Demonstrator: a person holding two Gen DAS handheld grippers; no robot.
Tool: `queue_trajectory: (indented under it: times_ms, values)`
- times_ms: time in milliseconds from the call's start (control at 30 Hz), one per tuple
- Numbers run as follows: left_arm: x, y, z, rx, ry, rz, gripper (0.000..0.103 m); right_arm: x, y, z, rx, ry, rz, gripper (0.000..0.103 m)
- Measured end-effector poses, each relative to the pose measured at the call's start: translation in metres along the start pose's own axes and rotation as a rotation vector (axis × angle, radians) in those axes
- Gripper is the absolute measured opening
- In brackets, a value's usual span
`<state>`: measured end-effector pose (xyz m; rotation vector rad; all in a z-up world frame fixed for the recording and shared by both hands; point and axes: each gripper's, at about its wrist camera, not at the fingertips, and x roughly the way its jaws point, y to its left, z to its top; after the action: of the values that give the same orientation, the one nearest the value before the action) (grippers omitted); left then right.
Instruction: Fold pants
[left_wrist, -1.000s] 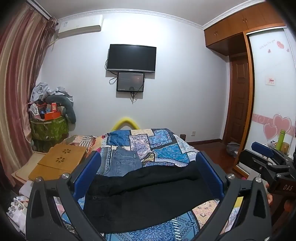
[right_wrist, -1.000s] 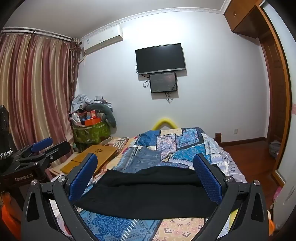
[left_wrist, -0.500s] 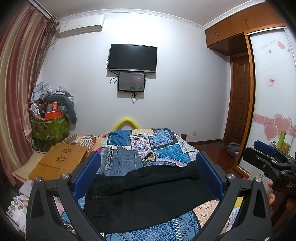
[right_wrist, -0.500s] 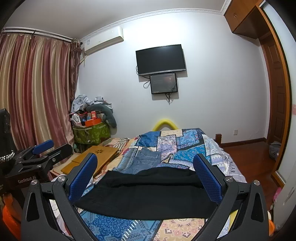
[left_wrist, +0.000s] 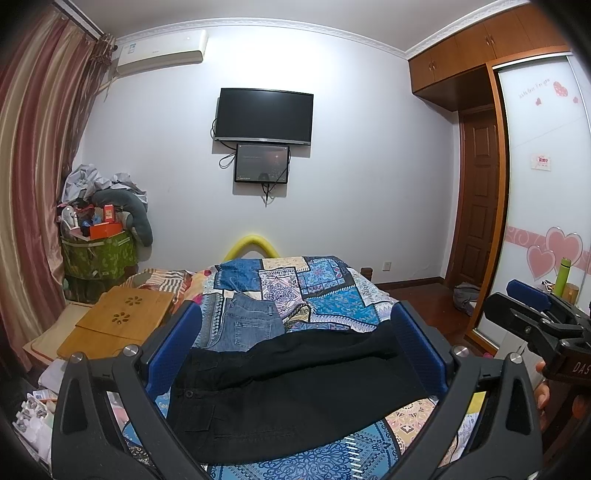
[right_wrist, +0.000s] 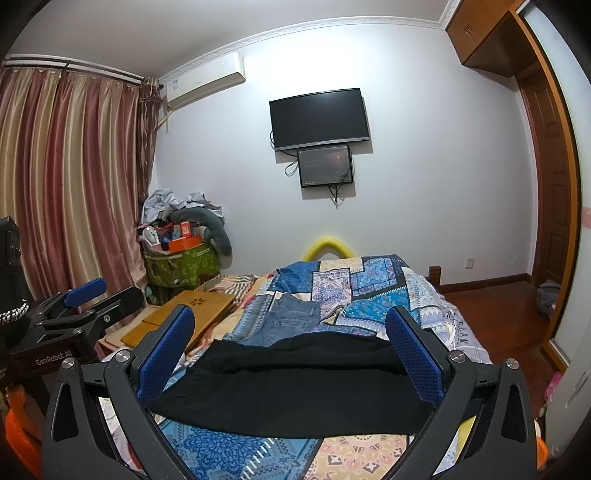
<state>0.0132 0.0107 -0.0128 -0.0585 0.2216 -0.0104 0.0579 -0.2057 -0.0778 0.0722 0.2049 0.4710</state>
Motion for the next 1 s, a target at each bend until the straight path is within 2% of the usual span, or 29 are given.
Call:
queue_trajectory:
  times_ms: [1000]
  values:
    - [-0.0026,-0.0016,-0.0053,-0.008,-0.006,0.009,0.103,-0.0005,0.0002,-0.0022,-0.001,-0.001,0.001,0.103]
